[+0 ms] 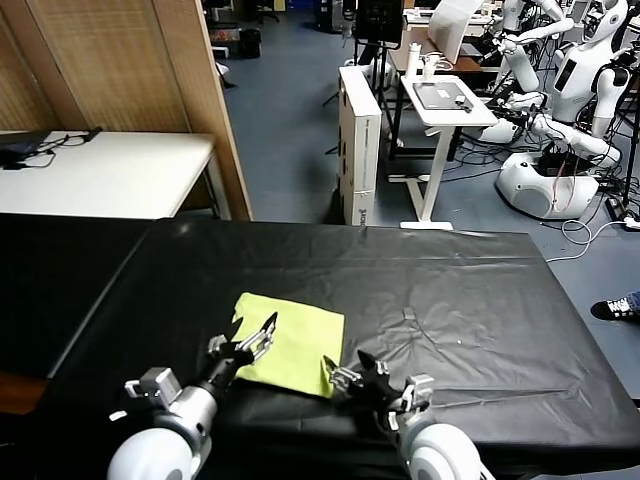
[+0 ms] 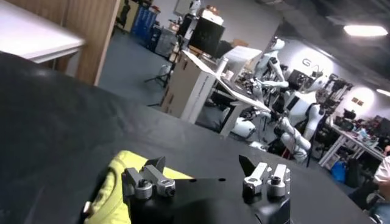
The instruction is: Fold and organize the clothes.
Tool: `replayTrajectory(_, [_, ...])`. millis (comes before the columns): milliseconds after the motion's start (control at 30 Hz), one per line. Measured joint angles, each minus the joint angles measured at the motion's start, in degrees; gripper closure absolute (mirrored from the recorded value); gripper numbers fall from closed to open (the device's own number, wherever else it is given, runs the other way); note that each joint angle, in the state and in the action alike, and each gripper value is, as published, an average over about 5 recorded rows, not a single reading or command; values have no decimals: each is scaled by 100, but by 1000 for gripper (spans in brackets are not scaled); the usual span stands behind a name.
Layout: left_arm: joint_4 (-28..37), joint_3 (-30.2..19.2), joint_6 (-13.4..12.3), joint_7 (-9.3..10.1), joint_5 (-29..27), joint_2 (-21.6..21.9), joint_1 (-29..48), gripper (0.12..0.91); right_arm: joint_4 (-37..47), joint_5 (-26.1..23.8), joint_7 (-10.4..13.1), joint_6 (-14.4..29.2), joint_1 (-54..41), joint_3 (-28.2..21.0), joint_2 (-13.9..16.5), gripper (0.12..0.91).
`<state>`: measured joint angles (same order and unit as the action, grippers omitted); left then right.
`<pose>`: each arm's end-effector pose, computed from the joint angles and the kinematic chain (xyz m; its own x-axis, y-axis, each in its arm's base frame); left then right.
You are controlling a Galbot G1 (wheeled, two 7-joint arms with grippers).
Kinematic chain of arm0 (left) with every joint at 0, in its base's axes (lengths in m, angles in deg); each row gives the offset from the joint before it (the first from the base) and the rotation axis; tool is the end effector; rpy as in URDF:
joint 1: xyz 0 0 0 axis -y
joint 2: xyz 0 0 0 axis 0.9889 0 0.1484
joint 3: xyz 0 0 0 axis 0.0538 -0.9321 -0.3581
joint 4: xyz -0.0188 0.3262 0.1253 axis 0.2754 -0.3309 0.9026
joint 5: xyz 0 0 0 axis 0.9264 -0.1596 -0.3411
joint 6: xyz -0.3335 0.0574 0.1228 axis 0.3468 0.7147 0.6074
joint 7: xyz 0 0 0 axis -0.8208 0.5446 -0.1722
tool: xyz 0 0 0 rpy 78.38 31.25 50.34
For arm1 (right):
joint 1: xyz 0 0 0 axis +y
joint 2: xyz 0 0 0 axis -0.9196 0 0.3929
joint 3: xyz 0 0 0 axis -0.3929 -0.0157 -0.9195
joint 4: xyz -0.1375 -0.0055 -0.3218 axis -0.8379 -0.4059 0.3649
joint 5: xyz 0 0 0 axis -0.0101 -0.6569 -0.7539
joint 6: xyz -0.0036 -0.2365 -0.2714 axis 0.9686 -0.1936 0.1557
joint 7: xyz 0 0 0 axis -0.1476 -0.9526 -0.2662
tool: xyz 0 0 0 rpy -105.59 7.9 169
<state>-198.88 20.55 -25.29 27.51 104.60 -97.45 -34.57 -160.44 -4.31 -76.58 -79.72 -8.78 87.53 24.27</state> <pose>0.1985 0.0144 -0.2424 -0.9151 0.2769 0.2930 0.1356 0.8959 -0.4230 0.2229 0.0479 -0.3029 -0.7536 -0.4895 0.4388 -0.3331 0.8598 0.3870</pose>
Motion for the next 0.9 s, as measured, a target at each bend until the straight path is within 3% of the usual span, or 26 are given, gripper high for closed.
replayTrajectory(133, [14, 8, 0, 1, -2, -19, 19, 123, -9, 11, -12, -8, 1, 6, 22, 719])
replayTrajectory(233, [19, 24, -5, 2, 4, -20, 34, 123, -32, 13, -20, -7, 17, 52, 33, 853])
replayTrajectory(400, [22, 50, -13, 2, 11, -19, 31, 123, -158, 21, -6, -82, 113, 216, 99, 874])
replayTrajectory(667, [55, 84, -28, -1, 21, -22, 50, 123, -583, -86, 344, -676, 410, 841, 540, 875])
replayTrajectory(900, [89, 97, -114, -32, -1, -63, 63, 123, -717, -132, 296, -991, 484, 1163, 881, 862])
